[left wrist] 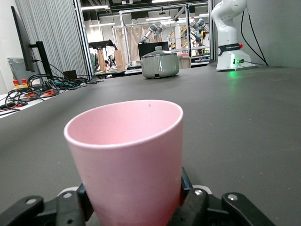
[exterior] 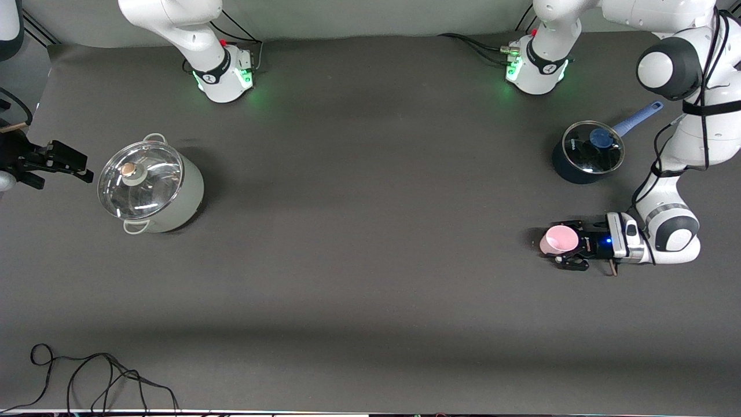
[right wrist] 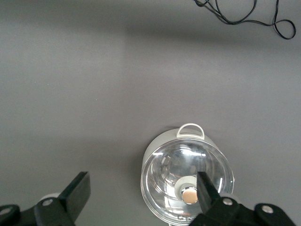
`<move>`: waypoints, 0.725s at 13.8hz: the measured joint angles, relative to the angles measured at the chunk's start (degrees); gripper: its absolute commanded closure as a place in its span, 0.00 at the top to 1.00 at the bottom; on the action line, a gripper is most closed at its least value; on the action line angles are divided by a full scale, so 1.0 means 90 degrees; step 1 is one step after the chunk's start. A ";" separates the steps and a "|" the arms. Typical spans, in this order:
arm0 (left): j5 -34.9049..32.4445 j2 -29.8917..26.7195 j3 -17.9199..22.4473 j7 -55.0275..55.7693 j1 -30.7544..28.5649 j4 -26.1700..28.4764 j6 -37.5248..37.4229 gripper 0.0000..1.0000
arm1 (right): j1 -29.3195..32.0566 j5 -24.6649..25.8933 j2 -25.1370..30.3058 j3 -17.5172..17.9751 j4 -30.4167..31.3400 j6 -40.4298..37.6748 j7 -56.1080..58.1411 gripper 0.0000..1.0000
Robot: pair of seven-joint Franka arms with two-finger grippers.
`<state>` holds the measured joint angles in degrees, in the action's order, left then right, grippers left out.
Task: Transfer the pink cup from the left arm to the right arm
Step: 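Close the left gripper around the pink cup and lift it, then carry the cup with the left gripper while the right gripper approaches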
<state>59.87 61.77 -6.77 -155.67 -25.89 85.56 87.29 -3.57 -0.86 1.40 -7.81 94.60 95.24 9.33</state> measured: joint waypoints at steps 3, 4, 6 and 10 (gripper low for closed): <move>0.0004 0.0000 -0.0063 -0.0036 0.0114 -0.0047 -0.0003 0.00 | 0.0000 0.0000 0.0000 0.0000 0.0000 0.0000 0.0000 1.00; 0.0009 -0.0001 -0.0140 -0.0045 0.0153 -0.0075 -0.0003 0.00 | 0.0000 0.0000 0.0000 0.0000 0.0000 0.0000 0.0000 1.00; 0.0024 -0.0002 -0.0428 -0.0054 0.0214 -0.0098 0.0040 0.00 | 0.0000 0.0000 0.0000 0.0000 0.0000 0.0000 0.0000 1.00; 0.0318 -0.0002 -0.1325 -0.0055 0.0369 -0.0098 0.0784 0.00 | 0.0000 0.0000 0.0000 0.0000 0.0000 0.0000 0.0000 1.00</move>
<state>62.74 61.75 -18.70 -156.17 -22.57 84.68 94.34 -3.57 -0.86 1.40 -7.81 94.60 95.24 9.32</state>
